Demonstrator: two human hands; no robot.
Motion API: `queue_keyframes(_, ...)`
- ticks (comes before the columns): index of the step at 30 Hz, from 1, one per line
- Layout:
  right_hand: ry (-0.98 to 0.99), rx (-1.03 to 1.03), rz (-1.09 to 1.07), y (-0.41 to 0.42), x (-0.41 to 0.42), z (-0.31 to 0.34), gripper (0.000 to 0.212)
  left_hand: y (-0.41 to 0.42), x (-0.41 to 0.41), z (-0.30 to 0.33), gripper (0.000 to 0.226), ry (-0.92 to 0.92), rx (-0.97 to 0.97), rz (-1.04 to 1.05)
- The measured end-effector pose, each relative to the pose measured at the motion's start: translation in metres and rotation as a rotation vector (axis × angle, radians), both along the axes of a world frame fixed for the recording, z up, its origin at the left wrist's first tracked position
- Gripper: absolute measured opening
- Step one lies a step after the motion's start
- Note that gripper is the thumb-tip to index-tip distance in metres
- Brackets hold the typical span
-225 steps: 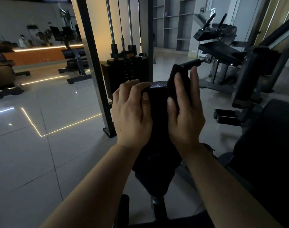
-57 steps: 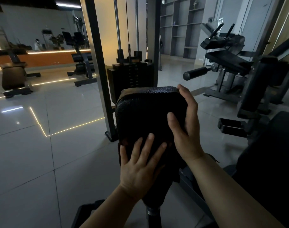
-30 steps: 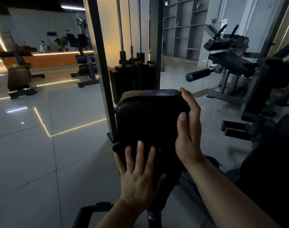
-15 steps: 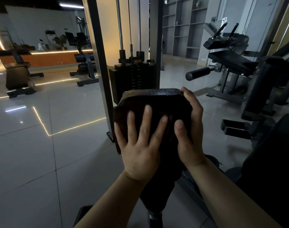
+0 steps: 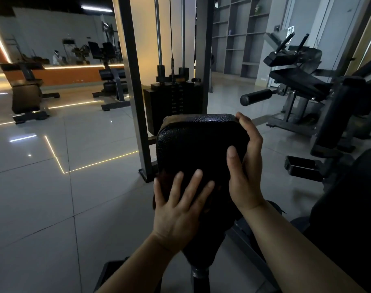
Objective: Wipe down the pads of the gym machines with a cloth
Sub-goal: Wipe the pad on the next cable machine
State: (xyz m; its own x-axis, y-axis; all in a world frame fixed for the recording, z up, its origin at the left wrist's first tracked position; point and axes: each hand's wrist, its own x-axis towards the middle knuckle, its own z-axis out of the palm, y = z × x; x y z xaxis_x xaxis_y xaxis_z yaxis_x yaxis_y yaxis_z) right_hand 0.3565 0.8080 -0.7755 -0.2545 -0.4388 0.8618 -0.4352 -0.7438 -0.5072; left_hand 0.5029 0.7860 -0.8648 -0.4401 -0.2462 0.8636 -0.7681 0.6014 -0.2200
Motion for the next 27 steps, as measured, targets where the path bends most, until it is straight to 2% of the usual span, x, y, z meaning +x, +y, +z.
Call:
queue_keyframes(3,-0.004,0.004,0.005,0.001,-0.001,0.0,0.051,-0.007,0.003,0.034,0.048,0.011,-0.076,-0.006)
queue_keyframes(8,-0.002,0.008,0.006,0.001,0.0,0.0,0.051,-0.013,-0.009,0.076,0.064,0.236,-0.08,-0.058)
queue_keyframes(12,-0.021,0.008,-0.005,-0.002,-0.001,-0.002,0.046,-0.009,-0.009,0.026,0.075,0.48,0.094,-0.162)
queue_keyframes(15,-0.013,-0.008,-0.039,-0.004,0.0,-0.002,0.045,0.004,-0.003,-0.029,0.086,0.481,0.249,-0.148)
queue_keyframes(18,0.009,-0.027,-0.058,-0.005,0.0,-0.003,0.045,0.015,0.003,-0.06,0.109,0.44,0.357,-0.162)
queue_keyframes(19,0.015,-0.033,-0.061,-0.005,-0.001,-0.003,0.044,0.016,0.003,-0.059,0.108,0.433,0.361,-0.179)
queue_keyframes(21,0.017,-0.033,-0.063,-0.005,-0.001,-0.003,0.044,0.014,0.003,-0.038,0.089,0.452,0.328,-0.228)
queue_keyframes(24,0.022,-0.029,-0.077,-0.005,-0.001,-0.003,0.043,0.002,0.0,0.024,0.066,0.539,0.288,-0.27)
queue_keyframes(27,0.008,-0.02,-0.074,-0.004,0.0,-0.002,0.042,-0.005,0.0,0.092,0.058,0.587,0.33,-0.293)
